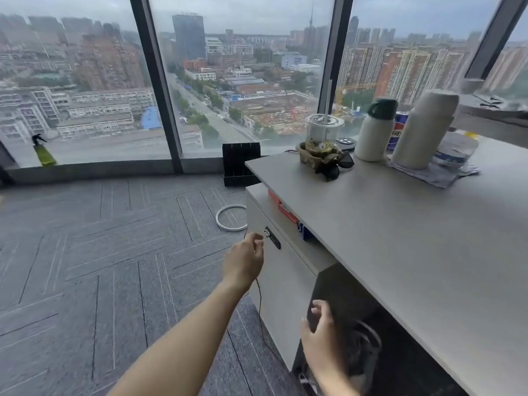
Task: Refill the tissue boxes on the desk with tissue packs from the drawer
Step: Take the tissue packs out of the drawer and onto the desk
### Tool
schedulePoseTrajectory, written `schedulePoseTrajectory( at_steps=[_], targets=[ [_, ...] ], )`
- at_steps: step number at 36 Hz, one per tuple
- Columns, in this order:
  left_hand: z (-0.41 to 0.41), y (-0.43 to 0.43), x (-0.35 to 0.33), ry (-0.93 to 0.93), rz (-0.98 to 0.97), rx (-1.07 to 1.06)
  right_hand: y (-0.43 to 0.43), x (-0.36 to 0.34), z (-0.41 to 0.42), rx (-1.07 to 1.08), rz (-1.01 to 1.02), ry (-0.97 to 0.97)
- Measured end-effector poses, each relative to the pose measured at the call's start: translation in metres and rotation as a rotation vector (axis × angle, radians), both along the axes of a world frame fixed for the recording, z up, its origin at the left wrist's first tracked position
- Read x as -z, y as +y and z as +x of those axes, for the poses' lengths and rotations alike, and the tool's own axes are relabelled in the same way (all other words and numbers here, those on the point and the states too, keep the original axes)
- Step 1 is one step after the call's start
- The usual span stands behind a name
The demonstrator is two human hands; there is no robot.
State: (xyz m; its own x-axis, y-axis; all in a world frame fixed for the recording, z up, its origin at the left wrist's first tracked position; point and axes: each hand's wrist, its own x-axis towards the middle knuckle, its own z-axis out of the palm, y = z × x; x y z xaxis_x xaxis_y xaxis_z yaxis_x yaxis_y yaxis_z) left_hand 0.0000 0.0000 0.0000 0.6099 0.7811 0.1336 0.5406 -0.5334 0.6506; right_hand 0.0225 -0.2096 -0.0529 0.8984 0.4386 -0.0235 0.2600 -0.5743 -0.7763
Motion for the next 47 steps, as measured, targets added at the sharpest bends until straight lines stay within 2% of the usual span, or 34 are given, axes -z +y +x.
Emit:
schedulePoseTrajectory(
  at_steps=[2,10,27,32,36,42,47],
  targets=[
    [0.010,0.006,0.004,-0.008,-0.033,-0.008,0.003,0.002,0.007,0.085,0.033,-0.022],
    [0.042,0.026,0.019,0.008,-0.191,-0.040,0.015,0.003,0.027,0.172,0.134,-0.106],
    [0.079,0.046,0.044,-0.257,-0.564,-0.254,0.014,0.002,0.046,0.230,0.289,-0.023],
    [0.072,0.050,0.051,-0.270,-0.609,-0.281,0.014,0.005,0.045,0.159,0.303,0.057],
    [0.036,0.039,0.044,-0.291,-0.631,-0.315,0.001,-0.005,0.024,0.008,0.266,0.144],
    [0.010,0.041,0.035,-0.277,-0.524,-0.334,0.012,-0.012,0.030,-0.213,0.210,0.264],
    [-0.038,0.046,0.032,-0.261,-0.468,-0.406,0.019,-0.028,0.001,-0.406,0.168,0.324]
  ],
)
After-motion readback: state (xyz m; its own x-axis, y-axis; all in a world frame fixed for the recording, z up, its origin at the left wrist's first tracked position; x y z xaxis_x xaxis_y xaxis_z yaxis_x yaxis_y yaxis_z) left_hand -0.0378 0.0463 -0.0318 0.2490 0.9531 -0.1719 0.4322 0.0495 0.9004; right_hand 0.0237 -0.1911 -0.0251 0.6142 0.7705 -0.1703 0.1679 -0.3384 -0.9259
